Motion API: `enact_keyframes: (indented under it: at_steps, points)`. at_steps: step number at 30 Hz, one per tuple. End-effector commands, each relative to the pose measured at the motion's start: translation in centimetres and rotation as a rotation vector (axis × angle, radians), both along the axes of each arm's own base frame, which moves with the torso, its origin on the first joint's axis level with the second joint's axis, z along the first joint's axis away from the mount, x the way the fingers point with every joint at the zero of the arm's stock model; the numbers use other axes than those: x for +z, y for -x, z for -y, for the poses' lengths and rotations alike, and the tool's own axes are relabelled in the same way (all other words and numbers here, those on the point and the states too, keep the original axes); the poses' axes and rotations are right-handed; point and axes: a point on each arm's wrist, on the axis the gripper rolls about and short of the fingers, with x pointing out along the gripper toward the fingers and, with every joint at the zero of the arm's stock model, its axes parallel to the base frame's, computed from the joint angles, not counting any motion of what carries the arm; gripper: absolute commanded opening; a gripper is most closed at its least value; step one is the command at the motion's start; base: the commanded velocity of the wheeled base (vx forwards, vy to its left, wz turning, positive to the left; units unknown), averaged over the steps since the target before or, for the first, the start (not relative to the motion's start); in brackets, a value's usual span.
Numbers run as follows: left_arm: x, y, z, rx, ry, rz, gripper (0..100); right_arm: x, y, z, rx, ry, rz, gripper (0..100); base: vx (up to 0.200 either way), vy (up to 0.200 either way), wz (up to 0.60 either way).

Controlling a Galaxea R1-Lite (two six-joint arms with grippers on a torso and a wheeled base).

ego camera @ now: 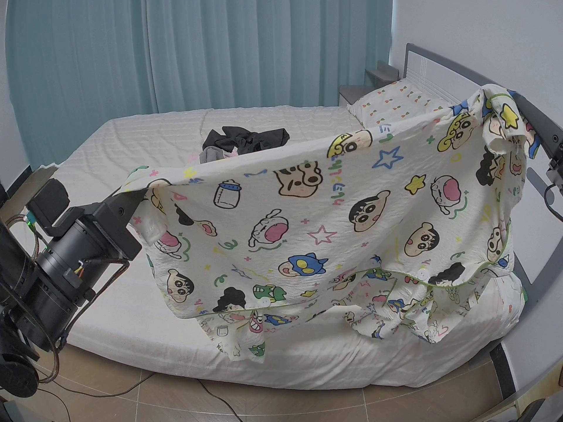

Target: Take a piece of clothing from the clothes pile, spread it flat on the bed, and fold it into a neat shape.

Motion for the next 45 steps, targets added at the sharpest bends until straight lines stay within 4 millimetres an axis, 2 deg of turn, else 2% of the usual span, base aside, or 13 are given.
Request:
enact_keyframes:
  at_steps: [1,7,16,22,26,34,41,45]
  points:
    - [0.5,0.7,-0.5,0.008,0.015,0.023,0,0.0,0.1,0.1,-0.002,0.003,-0.004,0,0.0,0.0,0.0]
    - [0.4,0.7,-0.7,0.048,0.022,0.013,0,-0.2,-0.6,-0.1,-0.008,0.018,-0.041,0,0.0,0.0,0.0]
    - [-2.7,-0.3,-0.2,0.055,-0.047,-0.112,0,-3.1,-3.0,-0.4,-0.037,0.068,-0.168,0,0.0,0.0,0.0]
    - [-3.6,-1.5,-0.2,0.079,-0.046,-0.157,0,-4.0,-3.7,-0.6,-0.039,0.078,-0.208,0,0.0,0.0,0.0]
    - [-3.3,-2.0,-0.4,0.096,-0.04,-0.148,0,-4.2,-4.2,-0.5,-0.053,0.081,-0.22,0,0.0,0.0,0.0]
    - [-2.6,-2.8,-0.2,0.102,-0.03,-0.123,0,-4.5,-4.9,-0.7,-0.05,0.087,-0.234,0,0.2,0.0,0.0]
    - [-2.8,-4.0,0.1,0.113,-0.038,-0.134,0,-4.7,-7.1,-0.7,-0.083,0.08,-0.222,0,0.2,0.0,0.0]
    - [-2.8,-5.5,0.3,0.136,-0.038,-0.137,0,-5.4,-8.9,-0.7,-0.094,0.092,-0.25,0,0.2,0.0,0.0]
